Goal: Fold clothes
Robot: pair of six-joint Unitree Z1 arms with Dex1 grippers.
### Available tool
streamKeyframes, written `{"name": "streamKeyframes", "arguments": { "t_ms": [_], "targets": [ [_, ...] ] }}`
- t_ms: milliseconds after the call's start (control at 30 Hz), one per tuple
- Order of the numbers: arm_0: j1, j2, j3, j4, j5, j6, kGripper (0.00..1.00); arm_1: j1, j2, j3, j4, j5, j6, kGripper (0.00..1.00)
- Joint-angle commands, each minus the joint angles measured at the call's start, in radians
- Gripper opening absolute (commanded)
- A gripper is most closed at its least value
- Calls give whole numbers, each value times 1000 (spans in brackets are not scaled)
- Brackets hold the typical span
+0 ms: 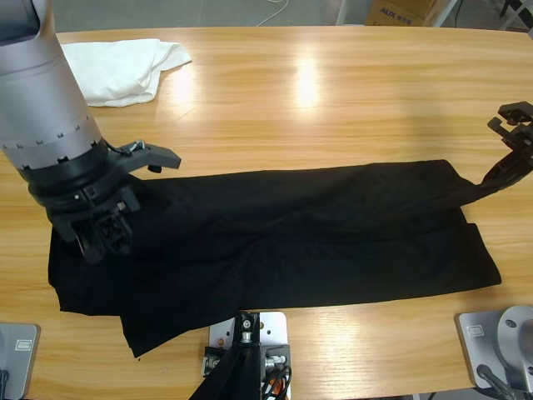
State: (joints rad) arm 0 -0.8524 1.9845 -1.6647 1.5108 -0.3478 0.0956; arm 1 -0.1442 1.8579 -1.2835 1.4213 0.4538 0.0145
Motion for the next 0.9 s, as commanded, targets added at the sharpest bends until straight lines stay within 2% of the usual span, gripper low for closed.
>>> {"name": "streamKeyframes", "arguments": {
  "t_ms": [33,200,233,300,333,500,567,667,767,900],
  "targets": [
    [-27,-13,72,147,-22,-10,0,6,-1,39,5,-56,13,0],
    [-28,-15,76,147,-23,-10,0,-15,-15,68,0,-126,41,0],
    [-28,-18,76,147,-23,-10,0,-15,-18,68,-1,-149,58,24],
    [-30,-17,80,147,-23,-9,0,-15,-26,61,-2,-221,106,930],
    [-31,-15,82,146,-24,-8,0,-15,-33,60,-1,-252,123,999],
    [-36,-13,86,146,-25,-8,0,-15,-71,48,1,-348,174,1000],
    [-39,-10,87,146,-25,-8,0,-15,-77,46,1,-353,177,1000],
    [-40,0,82,146,-26,-8,0,-15,-86,40,0,-317,174,1000],
    [-43,24,72,146,-26,-7,0,-1,-103,38,-24,-213,137,1000],
    [-45,61,35,146,-18,-5,0,51,-101,39,-40,-197,130,1000]
  ]
}}
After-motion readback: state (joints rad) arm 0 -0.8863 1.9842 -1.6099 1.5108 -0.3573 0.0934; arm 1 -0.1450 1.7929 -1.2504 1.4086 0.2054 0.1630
